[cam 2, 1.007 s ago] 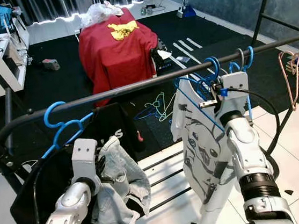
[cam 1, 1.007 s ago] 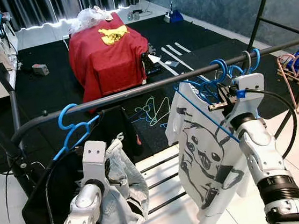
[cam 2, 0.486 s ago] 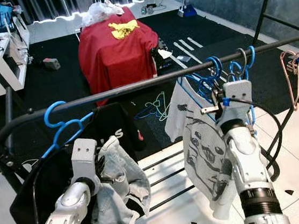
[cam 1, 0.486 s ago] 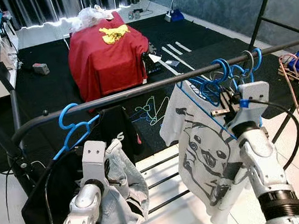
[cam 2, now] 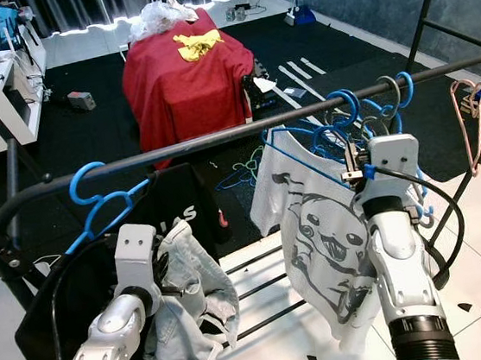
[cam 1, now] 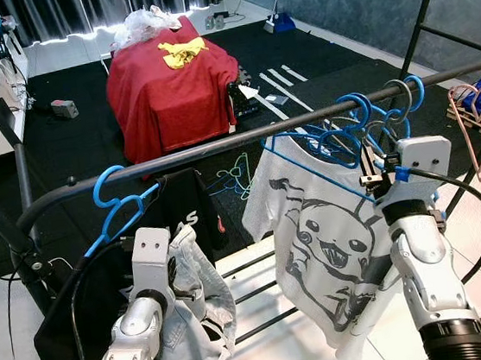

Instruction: Hang hanger

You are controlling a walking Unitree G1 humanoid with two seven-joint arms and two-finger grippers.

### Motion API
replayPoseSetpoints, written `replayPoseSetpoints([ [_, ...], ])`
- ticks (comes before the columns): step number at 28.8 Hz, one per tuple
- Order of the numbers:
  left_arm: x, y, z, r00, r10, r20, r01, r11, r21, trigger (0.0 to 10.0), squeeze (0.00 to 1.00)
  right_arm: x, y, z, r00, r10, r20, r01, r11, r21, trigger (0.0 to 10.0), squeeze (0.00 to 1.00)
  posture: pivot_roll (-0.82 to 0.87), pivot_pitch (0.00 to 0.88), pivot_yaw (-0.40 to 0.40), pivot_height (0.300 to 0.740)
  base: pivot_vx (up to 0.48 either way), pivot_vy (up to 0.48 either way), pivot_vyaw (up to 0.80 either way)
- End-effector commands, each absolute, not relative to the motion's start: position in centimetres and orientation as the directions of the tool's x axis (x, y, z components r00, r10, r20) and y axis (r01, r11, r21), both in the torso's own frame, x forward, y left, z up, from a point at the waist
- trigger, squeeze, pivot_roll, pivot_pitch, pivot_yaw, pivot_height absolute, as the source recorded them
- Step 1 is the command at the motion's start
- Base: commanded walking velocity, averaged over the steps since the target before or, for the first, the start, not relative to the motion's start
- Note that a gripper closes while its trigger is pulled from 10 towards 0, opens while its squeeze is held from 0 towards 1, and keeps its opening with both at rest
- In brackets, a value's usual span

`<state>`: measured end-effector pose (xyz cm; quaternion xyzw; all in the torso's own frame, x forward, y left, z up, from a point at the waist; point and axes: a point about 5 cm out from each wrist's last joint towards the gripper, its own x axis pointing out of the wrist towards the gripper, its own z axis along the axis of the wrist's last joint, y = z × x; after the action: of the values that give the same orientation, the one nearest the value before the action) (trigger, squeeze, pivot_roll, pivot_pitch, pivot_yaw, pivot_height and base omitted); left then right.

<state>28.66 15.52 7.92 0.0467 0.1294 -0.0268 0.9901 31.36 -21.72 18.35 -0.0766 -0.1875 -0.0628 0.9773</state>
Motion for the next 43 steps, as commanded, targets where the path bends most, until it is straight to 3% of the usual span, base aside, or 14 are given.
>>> replayPoseSetpoints([
  [1, 28.6, 15.9, 8.3, 0.969, -0.034, -0.245, 0.061, 0.993, 0.102, 10.0, 0.0, 31.3, -22.1, 18.7, 0.917, -0.107, 0.385, 0.167, 0.978, -0.125, 10.0, 0.0, 0.03, 0.066, 0.022, 0.74, 0.0, 0.0, 0.0],
  [43, 28.8, 15.7, 8.4, 0.968, -0.051, -0.246, 0.08, 0.991, 0.106, 10.0, 0.0, 32.1, -25.6, 20.3, 0.886, -0.197, 0.419, 0.274, 0.953, -0.13, 10.0, 0.0, 0.03, 0.054, 0.03, 0.74, 0.0, 0.0, 0.0],
])
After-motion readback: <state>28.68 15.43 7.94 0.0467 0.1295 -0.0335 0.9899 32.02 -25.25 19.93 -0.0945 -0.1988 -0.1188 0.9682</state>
